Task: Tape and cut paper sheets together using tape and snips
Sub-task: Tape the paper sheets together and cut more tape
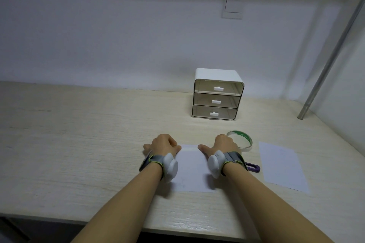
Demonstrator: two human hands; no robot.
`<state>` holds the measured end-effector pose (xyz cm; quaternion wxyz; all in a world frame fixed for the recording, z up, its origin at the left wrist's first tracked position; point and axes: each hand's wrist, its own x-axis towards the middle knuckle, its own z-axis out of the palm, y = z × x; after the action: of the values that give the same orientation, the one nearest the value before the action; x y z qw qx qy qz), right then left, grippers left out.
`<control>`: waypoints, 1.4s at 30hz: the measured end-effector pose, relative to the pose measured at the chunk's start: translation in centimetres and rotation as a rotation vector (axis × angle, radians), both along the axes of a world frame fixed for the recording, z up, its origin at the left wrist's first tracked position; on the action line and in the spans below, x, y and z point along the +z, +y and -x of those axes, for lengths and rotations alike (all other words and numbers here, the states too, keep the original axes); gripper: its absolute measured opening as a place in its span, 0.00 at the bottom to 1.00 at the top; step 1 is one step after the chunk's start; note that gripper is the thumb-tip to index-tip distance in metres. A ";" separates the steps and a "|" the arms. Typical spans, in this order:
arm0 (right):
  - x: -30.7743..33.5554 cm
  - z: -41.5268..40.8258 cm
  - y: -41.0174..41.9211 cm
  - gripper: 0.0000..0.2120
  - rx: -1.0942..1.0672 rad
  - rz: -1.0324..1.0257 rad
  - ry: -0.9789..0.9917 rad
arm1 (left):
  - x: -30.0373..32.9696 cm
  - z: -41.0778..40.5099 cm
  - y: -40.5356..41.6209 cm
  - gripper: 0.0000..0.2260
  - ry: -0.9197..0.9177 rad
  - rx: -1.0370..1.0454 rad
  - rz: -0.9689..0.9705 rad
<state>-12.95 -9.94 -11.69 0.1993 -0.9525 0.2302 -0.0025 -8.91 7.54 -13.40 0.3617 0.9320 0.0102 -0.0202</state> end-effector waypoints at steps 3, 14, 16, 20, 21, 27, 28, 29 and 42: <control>0.0 0.2 0.0 0.17 0.044 0.021 0.009 | -0.1 0.9 0.2 0.07 0.002 0.033 -0.008; 1.9 2.6 -8.1 0.18 0.088 0.019 0.020 | 0.9 0.8 -3.7 0.09 -0.157 -0.160 -0.070; 1.8 2.7 -8.7 0.16 0.121 0.048 0.066 | 1.4 1.0 -5.3 0.09 -0.140 -0.228 -0.089; 1.4 2.6 -9.7 0.12 0.164 0.087 0.059 | 1.0 0.8 -8.7 0.15 -0.084 -0.288 -0.059; 1.3 2.5 -9.8 0.12 0.182 0.093 0.040 | 0.8 0.7 -9.4 0.17 -0.073 -0.299 -0.051; 1.2 2.8 -10.2 0.10 0.279 0.052 -0.115 | 0.5 -0.2 -11.0 0.23 -0.079 -0.385 -0.033; 1.2 2.9 -10.3 0.10 0.294 0.025 -0.140 | 0.5 -0.3 -11.1 0.22 -0.079 -0.398 -0.026; 1.1 2.9 -10.4 0.09 0.308 0.006 -0.162 | 0.6 -0.4 -11.2 0.22 -0.082 -0.409 -0.020; 0.9 2.7 -10.9 0.10 0.251 0.004 -0.204 | 2.3 -0.3 -9.1 0.08 -0.097 -0.288 0.051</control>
<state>-15.66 -20.80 -10.77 0.2183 -0.9690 0.0880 -0.0747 -8.56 -1.54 -11.11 0.3789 0.9142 -0.1415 -0.0271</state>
